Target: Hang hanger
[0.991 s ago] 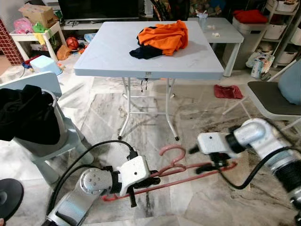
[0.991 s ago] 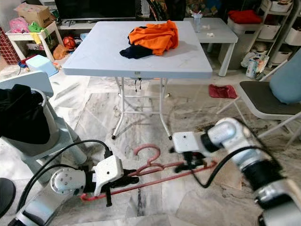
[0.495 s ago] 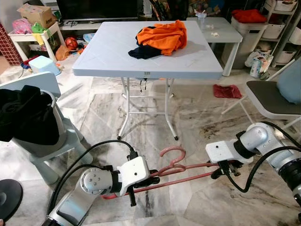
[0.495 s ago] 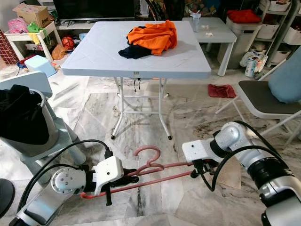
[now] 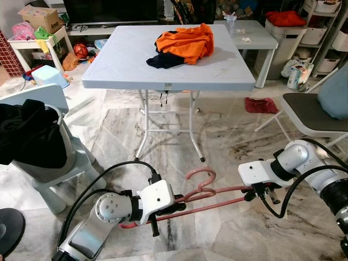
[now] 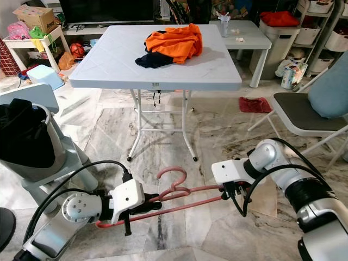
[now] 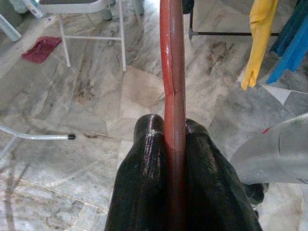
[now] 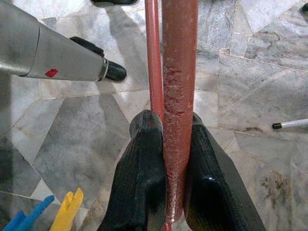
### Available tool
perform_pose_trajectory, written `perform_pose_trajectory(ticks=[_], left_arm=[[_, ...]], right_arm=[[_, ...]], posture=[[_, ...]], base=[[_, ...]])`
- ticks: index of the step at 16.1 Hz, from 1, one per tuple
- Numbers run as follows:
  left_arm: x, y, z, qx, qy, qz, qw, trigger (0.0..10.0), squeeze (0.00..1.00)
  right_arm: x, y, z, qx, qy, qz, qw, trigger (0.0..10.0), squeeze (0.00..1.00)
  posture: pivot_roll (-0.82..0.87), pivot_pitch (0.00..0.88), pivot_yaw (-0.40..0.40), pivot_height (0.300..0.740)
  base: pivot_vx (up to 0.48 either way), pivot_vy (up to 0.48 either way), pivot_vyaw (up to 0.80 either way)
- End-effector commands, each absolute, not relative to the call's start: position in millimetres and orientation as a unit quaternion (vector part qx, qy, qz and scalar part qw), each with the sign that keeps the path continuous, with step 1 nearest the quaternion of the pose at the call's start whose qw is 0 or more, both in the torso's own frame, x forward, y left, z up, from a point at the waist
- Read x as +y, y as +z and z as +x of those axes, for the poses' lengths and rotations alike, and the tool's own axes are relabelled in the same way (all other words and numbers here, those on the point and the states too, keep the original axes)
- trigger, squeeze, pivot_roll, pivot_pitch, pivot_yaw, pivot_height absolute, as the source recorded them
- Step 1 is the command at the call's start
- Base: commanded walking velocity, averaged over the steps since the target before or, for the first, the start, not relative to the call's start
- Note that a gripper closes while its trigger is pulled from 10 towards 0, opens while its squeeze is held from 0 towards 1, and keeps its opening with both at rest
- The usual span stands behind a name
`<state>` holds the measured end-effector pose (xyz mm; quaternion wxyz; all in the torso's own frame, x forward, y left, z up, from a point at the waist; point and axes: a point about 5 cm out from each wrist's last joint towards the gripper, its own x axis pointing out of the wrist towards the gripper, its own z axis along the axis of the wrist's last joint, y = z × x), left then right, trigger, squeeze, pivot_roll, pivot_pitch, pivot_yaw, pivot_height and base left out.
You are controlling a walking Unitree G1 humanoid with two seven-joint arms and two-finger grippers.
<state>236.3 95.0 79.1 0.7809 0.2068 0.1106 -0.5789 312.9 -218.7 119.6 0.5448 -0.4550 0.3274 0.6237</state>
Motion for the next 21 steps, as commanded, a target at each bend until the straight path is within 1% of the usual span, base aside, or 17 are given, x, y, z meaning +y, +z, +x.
perform_pose_trajectory(ticks=[1,2,3,5,9,11,12,13,14,15,16,17,19,20,21], left_arm=[[93.8,80.4,238.1,0.105,-0.579,0.214,0.78,10.0,0.0],[94.3,79.9,239.1,0.108,-0.575,0.206,0.784,10.0,1.0],[95.0,80.8,241.9,0.104,-0.566,0.197,0.794,10.0,1.0],[96.8,81.9,244.5,0.093,-0.556,0.214,0.798,10.0,1.0],[97.0,90.8,242.3,0.074,-0.558,0.233,0.793,10.0,1.0],[99.3,94.1,237.7,0.07,-0.563,0.25,0.785,10.0,1.0],[101.1,94.3,237.0,0.072,-0.555,0.252,0.789,10.0,1.0],[104.6,93.7,237.4,0.074,-0.532,0.247,0.806,10.0,1.0],[105.6,93.3,237.7,0.075,-0.525,0.245,0.812,10.0,1.0],[109.3,91.9,239.5,0.071,-0.488,0.226,0.84,10.0,1.0],[114.9,91.7,244.0,0.057,-0.43,0.202,0.878,10.0,1.0],[117.8,92.2,246.6,0.049,-0.406,0.202,0.89,10.0,1.0],[129.4,93.2,254.7,0.032,-0.312,0.195,0.929,10.0,1.0],[137.3,92.5,258.4,0.034,-0.249,0.166,0.954,10.0,1.0],[140.7,92.1,259.9,0.036,-0.216,0.153,0.964,10.0,1.0]], right_arm=[[-217.9,126.6,318.5,0.32,0.616,-0.468,0.547,0.0,0.0],[-218.4,126.9,319.0,0.32,0.614,-0.469,0.548,0.0,0.0],[-219.3,127.6,321.2,0.316,0.605,-0.477,0.554,0.0,0.0],[-220.2,126.6,325.6,0.31,0.587,-0.487,0.568,0.0,0.0],[-226.4,113.4,327.5,0.325,0.555,-0.495,0.585,0.0,0.0],[-229.9,109.2,330.5,0.325,0.529,-0.5,0.604,0.0,0.0],[-229.2,109.0,333.0,0.319,0.517,-0.496,0.62,0.0,0.0],[-228.7,107.7,336.7,0.307,0.492,-0.491,0.65,0.0,0.0],[-228.7,107.2,337.5,0.305,0.486,-0.489,0.657,0.0,0.0],[-225.4,104.1,339.1,0.297,0.47,-0.453,0.697,0.0,0.0],[-221.2,99.3,340.2,0.282,0.443,-0.402,0.75,0.0,0.0],[-220.2,97.4,340.2,0.277,0.431,-0.382,0.769,0.0,0.0],[-220.2,88.6,339.4,0.268,0.371,-0.29,0.841,0.0,0.0],[-220.5,81.2,336.6,0.267,0.33,-0.238,0.874,0.0,0.0],[-219.8,77.9,334.6,0.262,0.314,-0.214,0.887,0.0,0.0]], posture=[[-0.08,0.0,0.005,0.74],[-0.08,0.0,0.005,0.74],[-0.08,0.0,0.005,0.74],[-0.07,0.0,0.005,0.74],[-0.05,0.0,-0.007,0.74],[-0.05,0.0,-0.01,0.74],[-0.05,0.0,-0.011,0.74],[-0.04,0.0,-0.014,0.74],[-0.04,0.0,-0.014,0.74],[-0.04,0.0,-0.019,0.74],[-0.04,0.0,-0.024,0.74],[-0.04,0.0,-0.029,0.74],[-0.03,0.0,-0.04,0.74],[-0.04,0.0,-0.043,0.74],[-0.04,0.0,-0.042,0.74]], base=[[0.0,0.0,0.0],[0.0,0.0,0.0],[0.0,0.0,0.0],[0.0,0.0,0.0],[0.0,0.0,0.0],[0.0,0.0,0.0],[0.0,0.0,0.0],[0.0,0.0,0.0],[0.0,0.0,0.0],[0.0,0.0,0.0],[0.0,0.0,0.0],[0.0,0.0,0.0],[0.0,0.0,0.0],[0.0,0.0,0.0],[0.0,0.0,0.0]])
